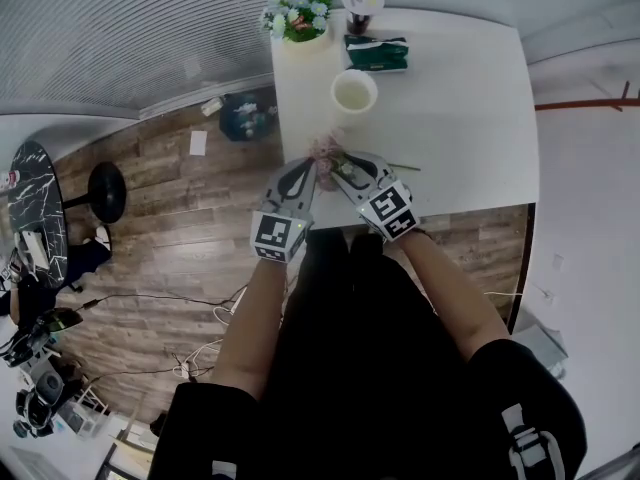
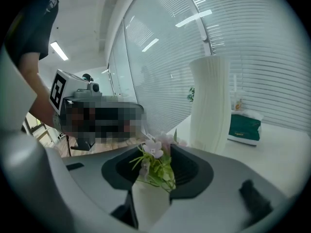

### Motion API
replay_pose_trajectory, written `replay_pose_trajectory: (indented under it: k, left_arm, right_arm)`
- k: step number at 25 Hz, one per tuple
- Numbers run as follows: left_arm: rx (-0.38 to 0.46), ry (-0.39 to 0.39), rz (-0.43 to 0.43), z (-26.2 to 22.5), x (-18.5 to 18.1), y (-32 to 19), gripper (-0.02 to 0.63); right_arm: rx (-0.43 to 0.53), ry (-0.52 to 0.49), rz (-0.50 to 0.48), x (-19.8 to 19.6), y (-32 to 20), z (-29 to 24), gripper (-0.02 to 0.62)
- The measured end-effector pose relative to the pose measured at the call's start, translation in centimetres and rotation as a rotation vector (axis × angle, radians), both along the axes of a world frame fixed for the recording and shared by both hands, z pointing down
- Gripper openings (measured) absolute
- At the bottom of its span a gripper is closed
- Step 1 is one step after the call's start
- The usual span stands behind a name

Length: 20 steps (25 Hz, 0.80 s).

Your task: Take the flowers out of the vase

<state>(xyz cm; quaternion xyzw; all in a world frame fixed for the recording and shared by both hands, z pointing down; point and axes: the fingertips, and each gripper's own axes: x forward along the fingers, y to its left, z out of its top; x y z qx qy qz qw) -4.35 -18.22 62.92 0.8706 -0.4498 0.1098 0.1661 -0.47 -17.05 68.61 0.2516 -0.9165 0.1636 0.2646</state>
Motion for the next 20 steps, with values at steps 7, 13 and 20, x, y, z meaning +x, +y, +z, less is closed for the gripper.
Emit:
replay_pose_trajectory:
  k: [7,13,20]
  left_arm:
    - [-0.009,-0.007,-0.011,-0.6,-0.5,0.4,0.012]
    - [0.073,0.008,-0.021,-4.6,-0.8,0.2,0.012]
    - [0.162,0.037,0.010,-12.3,0.5,1.6,0.012]
  right_arm:
    - [0.021,-0.003,-0.035,-0.2,0.1,-2.2,0.225]
    - [0.090,-0.075,-0.032,-0.2,-0.1,-7.8,0.235]
    - [0.211,-0.233,0.008,2.7,0.5,-17.9,0.227]
